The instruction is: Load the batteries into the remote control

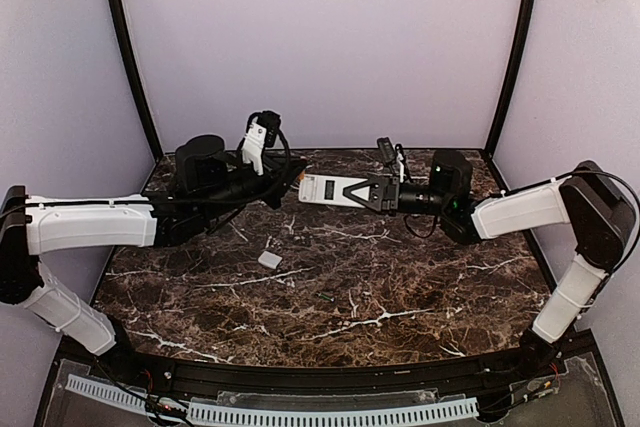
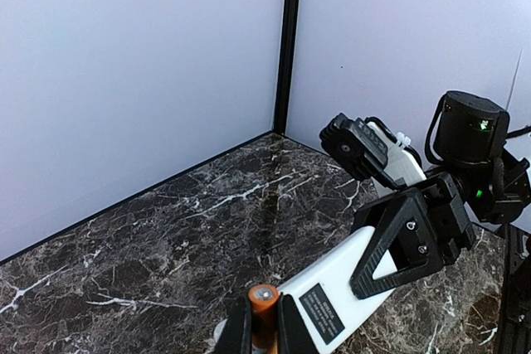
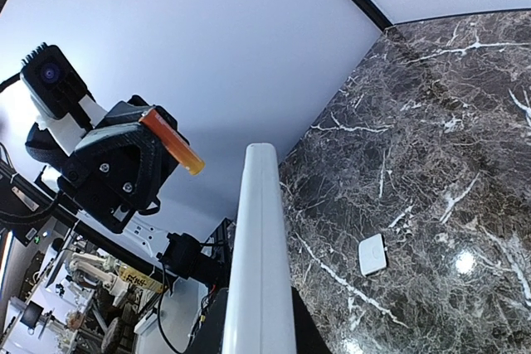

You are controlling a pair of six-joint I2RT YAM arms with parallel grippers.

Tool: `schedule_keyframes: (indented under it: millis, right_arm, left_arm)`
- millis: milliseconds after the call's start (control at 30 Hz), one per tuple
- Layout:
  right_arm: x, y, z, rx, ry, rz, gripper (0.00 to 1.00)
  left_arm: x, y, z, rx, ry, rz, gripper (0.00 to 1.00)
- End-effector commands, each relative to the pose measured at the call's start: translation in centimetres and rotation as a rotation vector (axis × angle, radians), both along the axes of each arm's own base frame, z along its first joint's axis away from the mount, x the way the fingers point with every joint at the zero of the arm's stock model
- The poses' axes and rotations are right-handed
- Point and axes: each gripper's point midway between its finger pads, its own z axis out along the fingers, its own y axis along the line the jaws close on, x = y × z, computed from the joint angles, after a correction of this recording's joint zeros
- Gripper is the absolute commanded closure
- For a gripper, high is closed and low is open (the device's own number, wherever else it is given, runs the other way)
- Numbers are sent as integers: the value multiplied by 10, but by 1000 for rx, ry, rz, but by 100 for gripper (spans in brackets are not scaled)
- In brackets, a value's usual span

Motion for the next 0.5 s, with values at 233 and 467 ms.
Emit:
schedule_keyframes:
  millis: [233,467]
  right_arm:
    - [-1,10,31,126,-20,7,100]
    - [-2,12,39,123,-11,11,100]
  left_arm:
    - [4,12,16,-105,-70,48,100]
    - [7,8,6,-66,-75,50,100]
